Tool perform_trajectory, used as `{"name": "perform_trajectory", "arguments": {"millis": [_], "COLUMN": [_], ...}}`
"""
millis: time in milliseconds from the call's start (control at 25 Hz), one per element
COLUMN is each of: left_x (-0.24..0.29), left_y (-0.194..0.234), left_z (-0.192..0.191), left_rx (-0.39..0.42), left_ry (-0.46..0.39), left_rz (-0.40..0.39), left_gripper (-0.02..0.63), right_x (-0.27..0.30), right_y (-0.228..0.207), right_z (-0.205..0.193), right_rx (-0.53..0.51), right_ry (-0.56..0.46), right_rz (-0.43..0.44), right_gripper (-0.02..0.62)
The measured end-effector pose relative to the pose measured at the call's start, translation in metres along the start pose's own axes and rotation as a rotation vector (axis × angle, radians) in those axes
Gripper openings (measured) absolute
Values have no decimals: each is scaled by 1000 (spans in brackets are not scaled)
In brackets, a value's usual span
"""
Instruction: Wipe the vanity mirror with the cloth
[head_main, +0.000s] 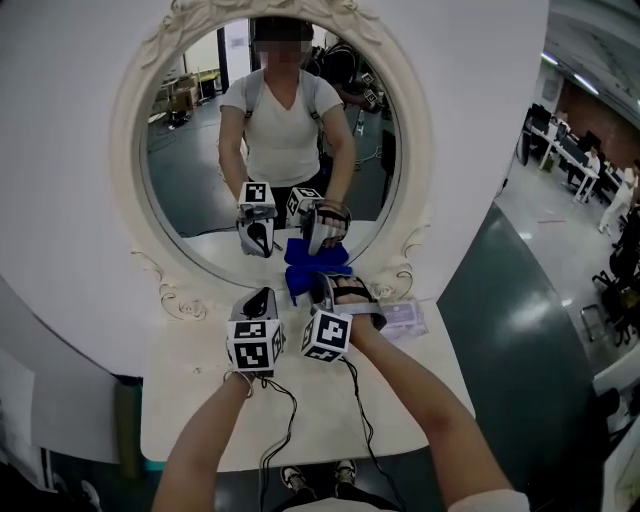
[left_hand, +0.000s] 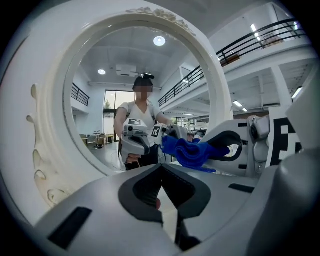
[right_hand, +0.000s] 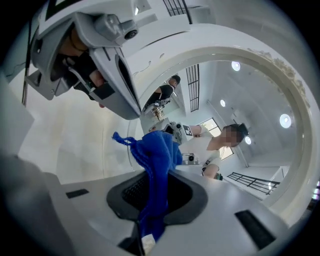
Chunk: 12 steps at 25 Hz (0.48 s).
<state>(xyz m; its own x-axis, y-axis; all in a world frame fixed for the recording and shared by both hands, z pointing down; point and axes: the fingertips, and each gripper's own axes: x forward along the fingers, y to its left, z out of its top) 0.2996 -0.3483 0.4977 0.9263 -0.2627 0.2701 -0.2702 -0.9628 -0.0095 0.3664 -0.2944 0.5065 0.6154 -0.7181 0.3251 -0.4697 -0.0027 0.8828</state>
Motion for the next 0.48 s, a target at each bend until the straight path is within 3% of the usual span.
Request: {"name": "perform_trajectory", "arguments": {"millis": [200, 480], "left_x": [-4, -5], "left_y": [13, 32], "left_z": [-26, -44], "left_rx": [-33, -64], "left_ry": [30, 50], "left_rz": [15, 35], "left_gripper": [3, 3], "right_x": [9, 23], "right_y": [25, 59], "right_z": [11, 31], "right_rx": [57, 53], "right_ry": [-8, -24], "right_rz": [70, 140], "right_gripper": [66, 66]}}
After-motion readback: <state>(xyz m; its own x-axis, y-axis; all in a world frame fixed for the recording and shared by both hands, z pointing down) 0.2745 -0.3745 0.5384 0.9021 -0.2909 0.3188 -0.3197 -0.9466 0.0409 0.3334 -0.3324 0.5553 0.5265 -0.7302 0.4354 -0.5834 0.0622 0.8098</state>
